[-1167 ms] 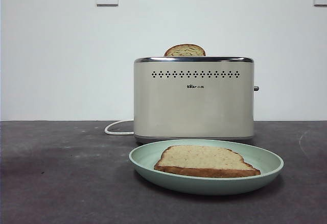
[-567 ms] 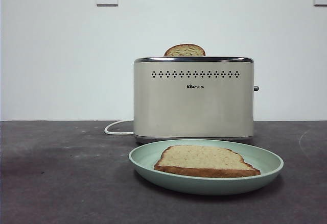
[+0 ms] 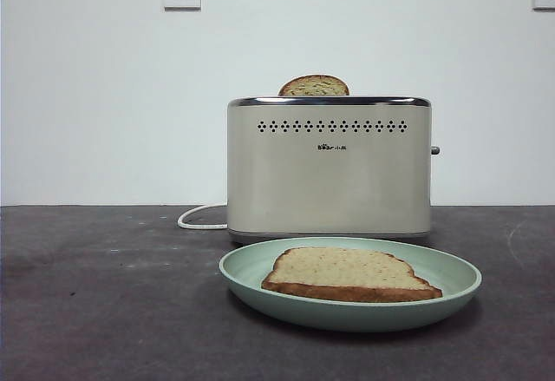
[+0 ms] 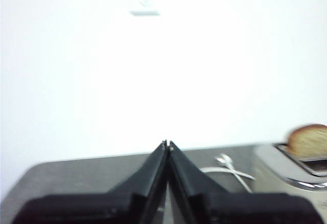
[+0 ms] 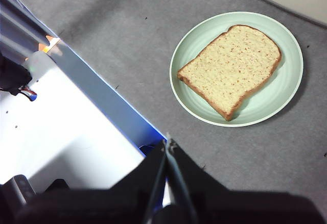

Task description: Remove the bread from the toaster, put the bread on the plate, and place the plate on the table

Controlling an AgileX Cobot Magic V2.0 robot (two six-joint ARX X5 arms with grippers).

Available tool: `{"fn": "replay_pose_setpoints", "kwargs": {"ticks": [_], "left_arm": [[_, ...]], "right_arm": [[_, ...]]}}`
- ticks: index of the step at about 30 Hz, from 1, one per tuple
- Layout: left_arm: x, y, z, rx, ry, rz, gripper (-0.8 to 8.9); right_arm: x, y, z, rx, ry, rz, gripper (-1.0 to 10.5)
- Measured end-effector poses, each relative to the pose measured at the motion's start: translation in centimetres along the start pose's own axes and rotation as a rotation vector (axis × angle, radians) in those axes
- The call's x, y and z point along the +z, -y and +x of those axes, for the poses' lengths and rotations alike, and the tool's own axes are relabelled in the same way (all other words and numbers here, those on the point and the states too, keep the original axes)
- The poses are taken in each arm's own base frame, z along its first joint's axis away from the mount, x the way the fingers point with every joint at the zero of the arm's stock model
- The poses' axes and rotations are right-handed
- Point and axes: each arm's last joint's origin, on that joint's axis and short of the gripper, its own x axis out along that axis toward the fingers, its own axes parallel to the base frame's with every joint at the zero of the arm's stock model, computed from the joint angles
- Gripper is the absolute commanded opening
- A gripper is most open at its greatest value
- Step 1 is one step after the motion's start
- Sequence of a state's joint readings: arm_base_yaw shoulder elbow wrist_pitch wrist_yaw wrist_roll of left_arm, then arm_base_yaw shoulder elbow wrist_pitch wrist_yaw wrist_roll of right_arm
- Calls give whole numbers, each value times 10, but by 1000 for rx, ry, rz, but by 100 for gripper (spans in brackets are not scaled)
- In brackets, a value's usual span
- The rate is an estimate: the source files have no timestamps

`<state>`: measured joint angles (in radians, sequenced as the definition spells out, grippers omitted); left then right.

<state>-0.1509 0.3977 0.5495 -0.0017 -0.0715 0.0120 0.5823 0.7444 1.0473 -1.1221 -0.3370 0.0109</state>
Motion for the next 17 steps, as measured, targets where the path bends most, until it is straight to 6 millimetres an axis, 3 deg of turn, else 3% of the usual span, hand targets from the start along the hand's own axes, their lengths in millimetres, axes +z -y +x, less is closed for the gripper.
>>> {"fn": "replay_pose_setpoints", "kwargs": {"ticks": [10, 13, 17], "left_arm": [[-125, -10, -20, 100, -160, 25, -3], [-147, -11, -24, 104, -186, 26, -3], [-155, -11, -29, 106, -249, 27, -3]], "right_arm": [[0, 0, 0, 0, 0, 0, 2], [0, 0, 0, 0, 0, 0, 2], [0, 0, 0, 0, 0, 0, 2]]}}
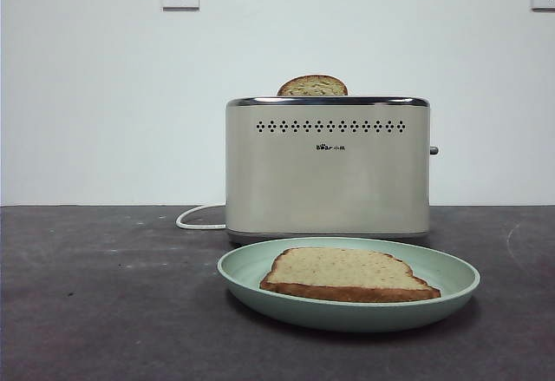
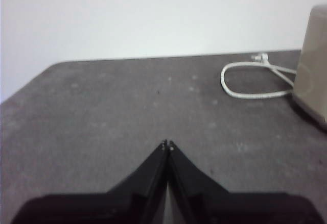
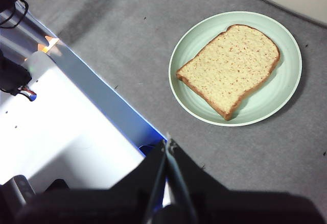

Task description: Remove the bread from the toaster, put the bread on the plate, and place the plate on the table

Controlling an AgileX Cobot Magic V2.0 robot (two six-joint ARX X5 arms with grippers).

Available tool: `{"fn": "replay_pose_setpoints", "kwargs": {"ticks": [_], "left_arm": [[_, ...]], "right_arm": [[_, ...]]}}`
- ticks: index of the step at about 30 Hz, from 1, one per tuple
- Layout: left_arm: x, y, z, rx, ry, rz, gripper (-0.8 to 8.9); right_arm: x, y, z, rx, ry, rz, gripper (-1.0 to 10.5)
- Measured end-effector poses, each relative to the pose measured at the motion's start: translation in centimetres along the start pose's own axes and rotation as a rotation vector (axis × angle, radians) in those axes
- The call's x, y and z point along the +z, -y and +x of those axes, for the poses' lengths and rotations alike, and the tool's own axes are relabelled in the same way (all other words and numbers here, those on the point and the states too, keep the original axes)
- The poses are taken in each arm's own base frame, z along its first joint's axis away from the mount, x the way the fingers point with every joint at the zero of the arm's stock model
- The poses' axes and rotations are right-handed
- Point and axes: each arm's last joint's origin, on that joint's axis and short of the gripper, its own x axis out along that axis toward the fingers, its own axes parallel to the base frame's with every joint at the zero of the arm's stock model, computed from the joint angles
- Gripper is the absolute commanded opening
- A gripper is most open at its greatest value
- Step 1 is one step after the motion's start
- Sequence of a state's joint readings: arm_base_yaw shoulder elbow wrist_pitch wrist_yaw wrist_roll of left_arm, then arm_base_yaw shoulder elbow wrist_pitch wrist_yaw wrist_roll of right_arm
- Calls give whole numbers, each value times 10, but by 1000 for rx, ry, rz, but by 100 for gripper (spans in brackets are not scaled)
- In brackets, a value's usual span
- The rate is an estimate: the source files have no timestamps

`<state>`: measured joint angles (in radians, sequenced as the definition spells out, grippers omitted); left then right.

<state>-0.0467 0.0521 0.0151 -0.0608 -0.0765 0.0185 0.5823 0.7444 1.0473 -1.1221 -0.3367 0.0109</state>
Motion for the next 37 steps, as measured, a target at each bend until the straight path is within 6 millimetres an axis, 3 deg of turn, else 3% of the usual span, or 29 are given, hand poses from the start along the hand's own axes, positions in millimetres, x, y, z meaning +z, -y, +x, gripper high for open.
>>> {"fn": "replay_pose_setpoints", "kwargs": {"ticks": [4, 32, 37], "left_arm": [[-8, -1, -3, 20, -74, 7, -3], [-8, -1, -3, 20, -74, 6, -3], [-8, -1, -3, 20, -74, 6, -3]], "right_arm": [[0, 0, 0, 0, 0, 0, 2], [0, 0, 0, 0, 1, -2, 2], [-2, 5, -13, -106, 96, -54, 2]]}}
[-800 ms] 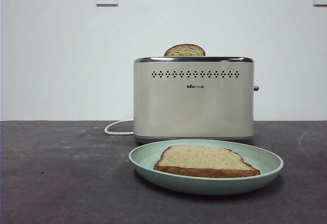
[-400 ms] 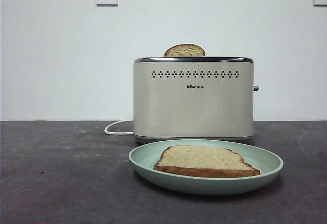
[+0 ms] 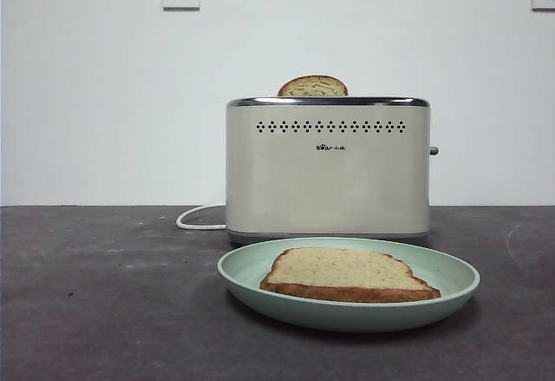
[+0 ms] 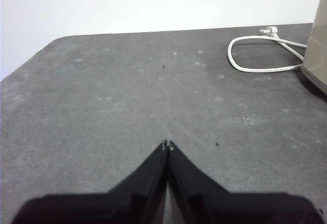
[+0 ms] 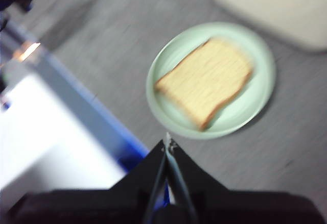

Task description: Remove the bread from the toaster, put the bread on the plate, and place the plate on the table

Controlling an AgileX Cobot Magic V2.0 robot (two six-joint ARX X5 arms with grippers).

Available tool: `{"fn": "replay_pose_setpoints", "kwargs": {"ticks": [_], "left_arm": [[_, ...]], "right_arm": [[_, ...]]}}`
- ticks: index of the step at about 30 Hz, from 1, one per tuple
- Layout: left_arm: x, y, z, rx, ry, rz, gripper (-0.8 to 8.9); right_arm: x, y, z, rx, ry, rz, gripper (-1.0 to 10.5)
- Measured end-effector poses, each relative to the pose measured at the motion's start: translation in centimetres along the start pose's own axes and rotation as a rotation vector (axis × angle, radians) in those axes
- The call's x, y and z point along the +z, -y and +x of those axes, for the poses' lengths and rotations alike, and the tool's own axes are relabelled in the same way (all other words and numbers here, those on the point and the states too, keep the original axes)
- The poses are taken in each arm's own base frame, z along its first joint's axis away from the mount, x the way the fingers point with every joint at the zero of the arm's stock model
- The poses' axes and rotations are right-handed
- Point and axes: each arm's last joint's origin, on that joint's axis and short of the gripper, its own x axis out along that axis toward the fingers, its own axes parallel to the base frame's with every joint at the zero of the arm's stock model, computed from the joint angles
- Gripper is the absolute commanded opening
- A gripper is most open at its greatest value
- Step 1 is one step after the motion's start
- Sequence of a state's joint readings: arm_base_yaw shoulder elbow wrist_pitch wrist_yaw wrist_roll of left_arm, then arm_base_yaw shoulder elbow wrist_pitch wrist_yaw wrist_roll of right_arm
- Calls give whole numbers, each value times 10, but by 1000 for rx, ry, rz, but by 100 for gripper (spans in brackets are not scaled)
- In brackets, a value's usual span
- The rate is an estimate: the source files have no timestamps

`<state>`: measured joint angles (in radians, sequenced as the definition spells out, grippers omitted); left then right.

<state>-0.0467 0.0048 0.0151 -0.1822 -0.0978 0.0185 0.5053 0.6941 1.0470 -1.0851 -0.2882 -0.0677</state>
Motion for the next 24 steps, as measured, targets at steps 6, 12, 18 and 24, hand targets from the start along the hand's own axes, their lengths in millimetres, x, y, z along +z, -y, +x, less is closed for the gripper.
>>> {"fn": "replay_pose_setpoints", "kwargs": {"ticks": [6, 12, 18, 24], "left_arm": [[0, 0, 0, 0, 0, 0, -3], [0, 0, 0, 0, 0, 0, -3], [0, 0, 0, 0, 0, 0, -3], [0, 0, 0, 0, 0, 0, -3]], "right_arm": [[5, 12, -32, -234, 305, 26, 2], [-9, 21, -38, -429, 483, 47, 2], [-49, 41, 3, -492, 564, 61, 2], [-97, 57, 52, -504, 612, 60, 2]]}}
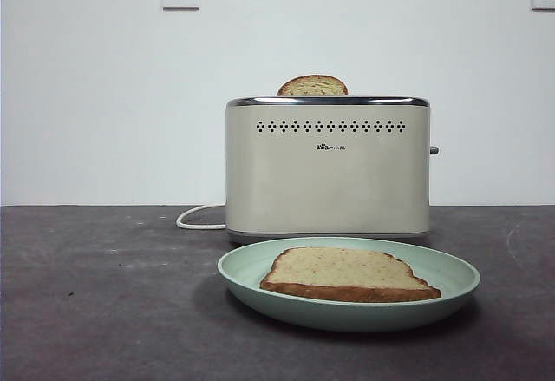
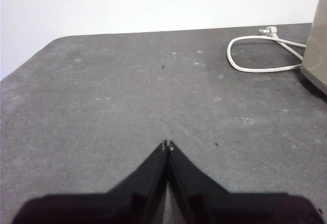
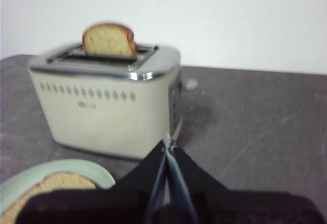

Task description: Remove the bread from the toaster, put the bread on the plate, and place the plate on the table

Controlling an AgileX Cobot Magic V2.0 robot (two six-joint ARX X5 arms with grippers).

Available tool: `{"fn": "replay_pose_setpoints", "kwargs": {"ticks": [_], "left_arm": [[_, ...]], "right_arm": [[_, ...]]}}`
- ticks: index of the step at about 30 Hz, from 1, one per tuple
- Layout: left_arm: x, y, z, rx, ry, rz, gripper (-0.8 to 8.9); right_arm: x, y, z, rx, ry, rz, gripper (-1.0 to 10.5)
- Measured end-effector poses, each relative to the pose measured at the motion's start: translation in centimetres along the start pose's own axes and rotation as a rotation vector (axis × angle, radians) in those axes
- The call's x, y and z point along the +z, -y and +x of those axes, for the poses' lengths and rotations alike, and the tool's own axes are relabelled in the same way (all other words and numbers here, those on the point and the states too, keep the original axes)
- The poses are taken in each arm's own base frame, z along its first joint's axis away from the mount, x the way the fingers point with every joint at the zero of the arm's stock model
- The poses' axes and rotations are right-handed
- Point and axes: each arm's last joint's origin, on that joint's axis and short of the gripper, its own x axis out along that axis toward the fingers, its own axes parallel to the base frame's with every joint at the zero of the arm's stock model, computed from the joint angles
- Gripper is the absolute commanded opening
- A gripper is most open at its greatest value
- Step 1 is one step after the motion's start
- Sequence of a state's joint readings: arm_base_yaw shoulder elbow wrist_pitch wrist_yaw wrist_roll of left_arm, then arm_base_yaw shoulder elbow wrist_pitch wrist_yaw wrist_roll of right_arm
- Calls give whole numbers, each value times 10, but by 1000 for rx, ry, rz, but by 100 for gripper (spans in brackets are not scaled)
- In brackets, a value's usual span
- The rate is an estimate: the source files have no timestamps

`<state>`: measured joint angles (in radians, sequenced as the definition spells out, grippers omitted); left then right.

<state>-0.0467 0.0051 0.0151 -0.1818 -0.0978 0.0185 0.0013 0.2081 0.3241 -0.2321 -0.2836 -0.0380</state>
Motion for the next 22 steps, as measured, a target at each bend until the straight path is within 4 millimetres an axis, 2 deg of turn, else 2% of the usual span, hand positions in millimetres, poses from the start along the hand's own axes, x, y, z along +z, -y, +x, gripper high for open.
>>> {"fn": "replay_pose_setpoints", "kwargs": {"ticks": [3, 8, 18, 22], "left_arm": [[0, 0, 0, 0, 0, 0, -3], [0, 0, 0, 0, 0, 0, -3], [0, 0, 0, 0, 0, 0, -3], [0, 0, 0, 0, 1, 0, -3]], "right_arm": [[-25, 1, 3, -25, -1, 4, 2], [-52, 2, 7, -71, -34, 30, 2], [-80, 3, 10, -101, -45, 54, 2], [-80, 2, 10, -97, -33, 66, 2]]}}
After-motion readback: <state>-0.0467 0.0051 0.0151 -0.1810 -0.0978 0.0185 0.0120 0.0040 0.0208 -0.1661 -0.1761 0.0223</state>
